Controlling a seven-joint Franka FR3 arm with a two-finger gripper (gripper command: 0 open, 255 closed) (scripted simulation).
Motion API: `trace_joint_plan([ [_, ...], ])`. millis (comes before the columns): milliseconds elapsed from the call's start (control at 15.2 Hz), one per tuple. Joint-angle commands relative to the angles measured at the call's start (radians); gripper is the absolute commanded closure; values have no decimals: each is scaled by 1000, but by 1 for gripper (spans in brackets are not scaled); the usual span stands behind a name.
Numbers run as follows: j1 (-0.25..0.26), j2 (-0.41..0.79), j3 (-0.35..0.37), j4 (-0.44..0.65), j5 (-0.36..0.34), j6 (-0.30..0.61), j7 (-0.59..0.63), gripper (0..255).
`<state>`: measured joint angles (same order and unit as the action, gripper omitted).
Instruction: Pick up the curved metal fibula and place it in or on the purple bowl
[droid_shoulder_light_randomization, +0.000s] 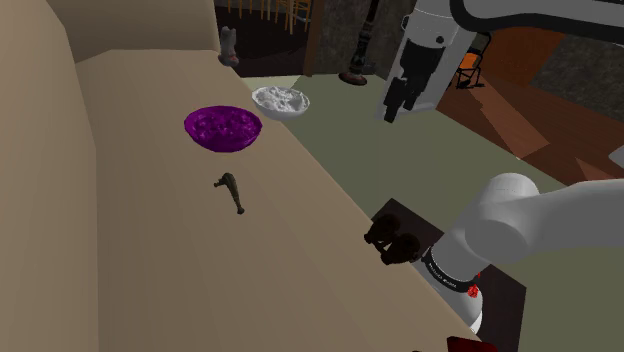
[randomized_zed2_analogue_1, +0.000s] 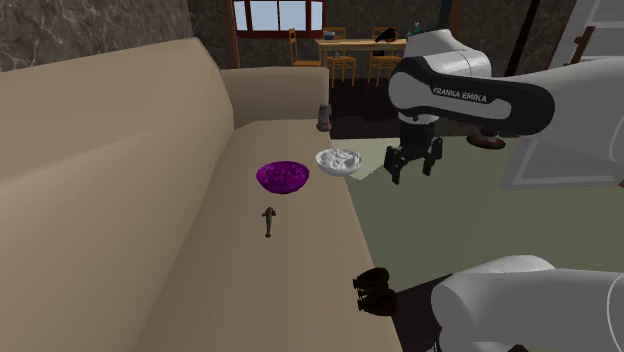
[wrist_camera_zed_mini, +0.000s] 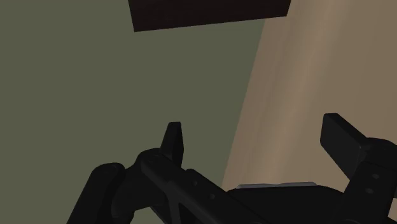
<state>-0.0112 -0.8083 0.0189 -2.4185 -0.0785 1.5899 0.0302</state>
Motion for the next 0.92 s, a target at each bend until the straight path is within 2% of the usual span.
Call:
trace_joint_plan([
  [0,0,0,0,0,0,0,0,0],
  [462,44,85,139,-27,113,120,189,0],
  [858,69,211,259,1,183,235,346,0],
])
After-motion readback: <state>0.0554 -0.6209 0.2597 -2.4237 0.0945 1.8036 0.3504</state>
